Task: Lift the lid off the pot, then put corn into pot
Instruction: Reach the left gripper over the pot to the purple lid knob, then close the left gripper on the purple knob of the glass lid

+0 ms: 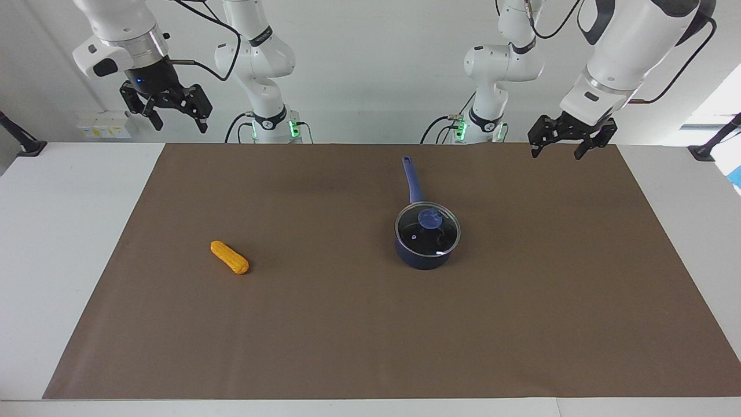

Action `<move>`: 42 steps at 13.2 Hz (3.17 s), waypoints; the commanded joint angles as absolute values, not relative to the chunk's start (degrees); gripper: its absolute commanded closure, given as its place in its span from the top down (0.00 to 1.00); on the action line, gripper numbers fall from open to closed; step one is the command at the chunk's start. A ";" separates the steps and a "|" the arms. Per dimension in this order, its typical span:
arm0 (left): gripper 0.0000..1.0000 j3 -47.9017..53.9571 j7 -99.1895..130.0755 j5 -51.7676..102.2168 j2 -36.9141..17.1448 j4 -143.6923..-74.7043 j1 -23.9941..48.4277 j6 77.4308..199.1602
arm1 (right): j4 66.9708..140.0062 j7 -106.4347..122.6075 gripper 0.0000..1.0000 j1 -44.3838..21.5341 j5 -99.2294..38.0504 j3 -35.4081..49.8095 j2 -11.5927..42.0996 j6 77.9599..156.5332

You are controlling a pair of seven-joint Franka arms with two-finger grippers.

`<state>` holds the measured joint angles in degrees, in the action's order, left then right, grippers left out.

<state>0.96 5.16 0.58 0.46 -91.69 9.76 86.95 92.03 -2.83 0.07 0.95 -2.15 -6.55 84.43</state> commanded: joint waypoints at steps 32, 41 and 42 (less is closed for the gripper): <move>0.83 0.26 32.88 -1.85 -12.57 -106.17 31.55 121.55 | 94.31 -1.05 1.00 0.97 -0.09 -2.02 -8.26 85.96; 0.00 0.26 31.38 -2.11 -12.66 -104.33 32.25 120.76 | 92.64 -0.71 1.00 0.97 -0.08 -2.11 -7.91 85.78; 0.00 0.18 31.29 -2.02 -12.48 -103.63 32.17 120.67 | 93.33 0.17 1.00 1.23 -0.35 -2.20 -8.00 86.30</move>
